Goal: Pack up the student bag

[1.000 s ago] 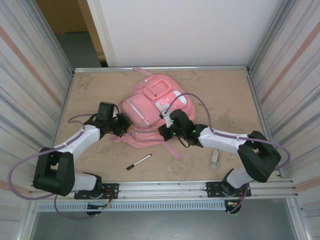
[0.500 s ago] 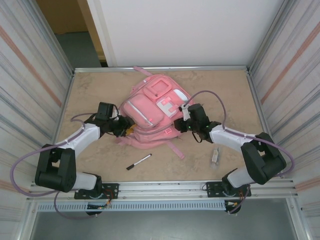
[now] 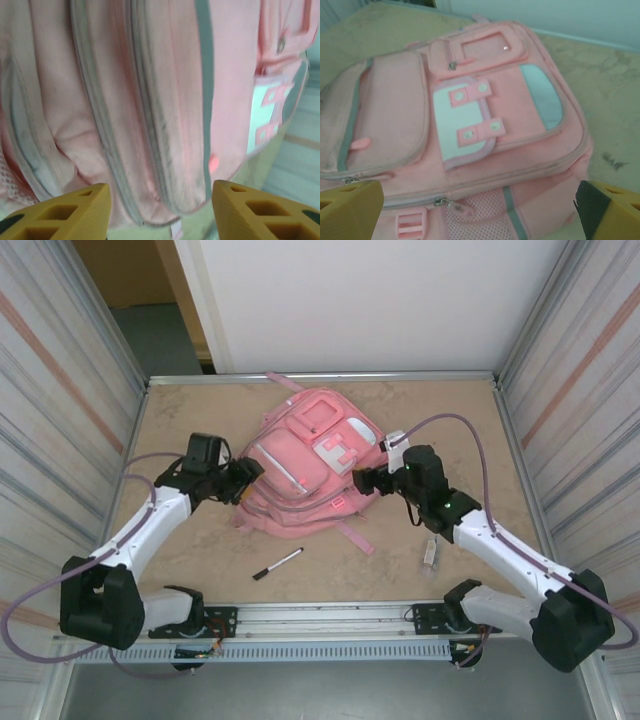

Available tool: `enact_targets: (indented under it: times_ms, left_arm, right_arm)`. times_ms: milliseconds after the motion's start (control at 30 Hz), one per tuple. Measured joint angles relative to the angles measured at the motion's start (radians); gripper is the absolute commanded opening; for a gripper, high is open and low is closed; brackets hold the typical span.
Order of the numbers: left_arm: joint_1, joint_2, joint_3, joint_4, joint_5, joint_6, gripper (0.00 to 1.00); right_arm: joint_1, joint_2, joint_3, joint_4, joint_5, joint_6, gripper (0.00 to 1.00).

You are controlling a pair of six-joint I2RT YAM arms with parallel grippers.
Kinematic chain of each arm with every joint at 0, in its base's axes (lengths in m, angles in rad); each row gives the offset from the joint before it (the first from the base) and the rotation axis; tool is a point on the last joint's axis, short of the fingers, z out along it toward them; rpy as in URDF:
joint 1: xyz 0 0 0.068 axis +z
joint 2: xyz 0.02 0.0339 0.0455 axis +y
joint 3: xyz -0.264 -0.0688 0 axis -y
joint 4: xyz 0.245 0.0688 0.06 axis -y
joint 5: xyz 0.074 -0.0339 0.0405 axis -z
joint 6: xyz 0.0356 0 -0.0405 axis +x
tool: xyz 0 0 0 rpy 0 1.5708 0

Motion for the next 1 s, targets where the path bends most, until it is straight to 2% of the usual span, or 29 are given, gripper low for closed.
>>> enact_targets:
  times_ms: [67, 167, 300, 400, 433, 533, 600, 767, 1000]
  left_arm:
    - [-0.027, 0.005, 0.04, -0.013, -0.076, 0.006, 0.58]
    - [-0.037, 0.063, 0.083, 0.007, -0.129, 0.006, 0.57]
    - [-0.034, 0.19, 0.087, 0.052, -0.156, -0.001, 0.56]
    - [-0.034, 0.272, 0.088, 0.079, -0.156, -0.013, 0.53]
    - [-0.034, 0.29, 0.09, 0.087, -0.154, -0.017, 0.51]
    - [-0.034, 0.343, 0.117, 0.106, -0.13, -0.026, 0.33]
    - [-0.034, 0.375, 0.156, 0.099, -0.105, -0.029, 0.28]
    - [-0.044, 0.384, 0.242, 0.074, -0.049, -0.016, 0.01]
    - [-0.056, 0.322, 0.236, 0.056, 0.002, -0.038, 0.0]
  right_arm:
    - [-0.012, -0.002, 0.017, -0.001, -0.019, 0.014, 0.99]
    - [-0.048, 0.013, 0.055, -0.024, -0.116, 0.099, 0.99]
    - [-0.06, 0.085, 0.134, -0.079, -0.234, 0.178, 0.99]
    - [-0.021, 0.109, 0.14, -0.093, -0.253, 0.187, 0.99]
    - [-0.007, 0.111, 0.137, -0.096, -0.253, 0.187, 0.99]
    - [0.033, 0.147, 0.137, -0.108, -0.248, 0.166, 0.97]
    - [0.049, 0.211, 0.156, -0.142, -0.252, 0.134, 0.89]
    - [0.057, 0.401, 0.211, -0.214, -0.299, 0.037, 0.87]
    - [0.072, 0.453, 0.229, -0.201, -0.371, -0.108, 0.9]
